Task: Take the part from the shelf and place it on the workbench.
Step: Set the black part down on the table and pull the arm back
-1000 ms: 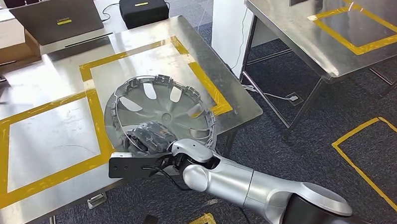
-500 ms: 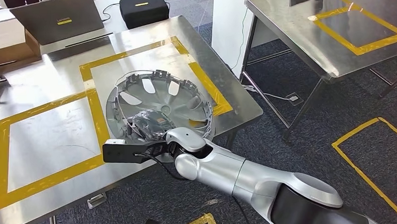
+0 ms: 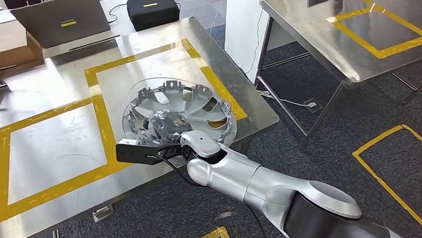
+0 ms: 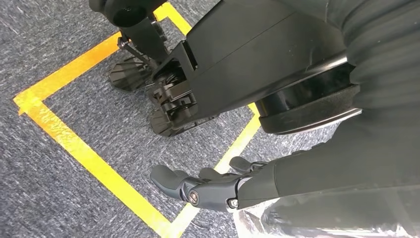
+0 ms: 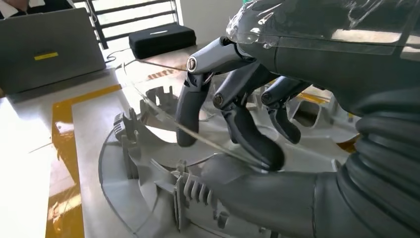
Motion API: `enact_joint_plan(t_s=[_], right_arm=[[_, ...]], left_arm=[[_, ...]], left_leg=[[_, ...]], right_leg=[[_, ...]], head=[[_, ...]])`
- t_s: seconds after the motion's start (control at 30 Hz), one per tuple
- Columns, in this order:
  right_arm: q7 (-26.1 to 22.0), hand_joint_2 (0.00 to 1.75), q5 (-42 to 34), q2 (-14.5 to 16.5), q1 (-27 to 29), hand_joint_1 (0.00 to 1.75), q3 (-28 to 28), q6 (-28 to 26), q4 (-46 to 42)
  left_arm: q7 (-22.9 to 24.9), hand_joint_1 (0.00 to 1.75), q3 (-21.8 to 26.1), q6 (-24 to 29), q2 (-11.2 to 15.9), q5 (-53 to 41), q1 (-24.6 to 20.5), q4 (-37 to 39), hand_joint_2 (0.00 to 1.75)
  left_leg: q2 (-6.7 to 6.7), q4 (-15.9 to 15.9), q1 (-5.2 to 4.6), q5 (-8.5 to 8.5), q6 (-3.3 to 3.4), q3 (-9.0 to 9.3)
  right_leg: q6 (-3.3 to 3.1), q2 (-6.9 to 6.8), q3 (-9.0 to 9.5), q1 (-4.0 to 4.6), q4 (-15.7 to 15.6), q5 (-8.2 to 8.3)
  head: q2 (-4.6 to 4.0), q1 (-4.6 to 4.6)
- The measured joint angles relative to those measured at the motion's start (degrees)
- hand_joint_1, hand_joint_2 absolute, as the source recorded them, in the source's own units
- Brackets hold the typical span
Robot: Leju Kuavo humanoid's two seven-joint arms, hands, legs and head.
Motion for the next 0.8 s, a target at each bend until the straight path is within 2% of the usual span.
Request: enact_joint_plan(t_s=[0.07,0.2,0.6,0.8], right_arm=[[-0.22,0.0,0.3,0.09,-0.01,0.0,-0.09,-0.77,0.33],[-0.62,0.0,0.53,0.11,-0.01,0.0,-0.36,-1.12,0.73],[-1.16,0.0,1.58,0.01,0.62,0.0,-0.98,-1.32,1.04],[-3.29,0.0,-2.18,-0.68,1.48,0.0,-2.53,-3.23,-1.25]], left_arm=[[-0.08,0.0,0.0,0.12,-0.05,-0.31,0.01,0.06,1.75],[-0.19,0.0,0.0,0.15,-0.09,-0.59,0.01,0.17,0.0],[-0.48,0.0,0.0,-0.65,-0.09,-1.2,0.08,0.28,0.0],[-0.71,0.0,0.01,-0.64,-0.11,-1.2,0.03,0.28,0.0]], left_leg=[[0.0,0.0,0.0,0.0,0.0,0.04],[0.0,0.0,0.0,0.0,0.0,0.08],[0.01,0.0,0.0,0.0,-0.01,0.14],[0.01,0.0,-0.01,-0.01,-0.01,0.17]], right_leg=[[0.0,0.0,0.03,0.0,0.0,0.0],[0.0,0.01,0.07,0.0,0.0,0.0],[0.0,0.02,0.11,0.01,-0.01,0.0],[0.0,0.03,0.13,0.01,-0.01,0.0]], head=[[0.0,0.01],[0.0,0.01],[0.0,0.01],[0.0,0.01]])
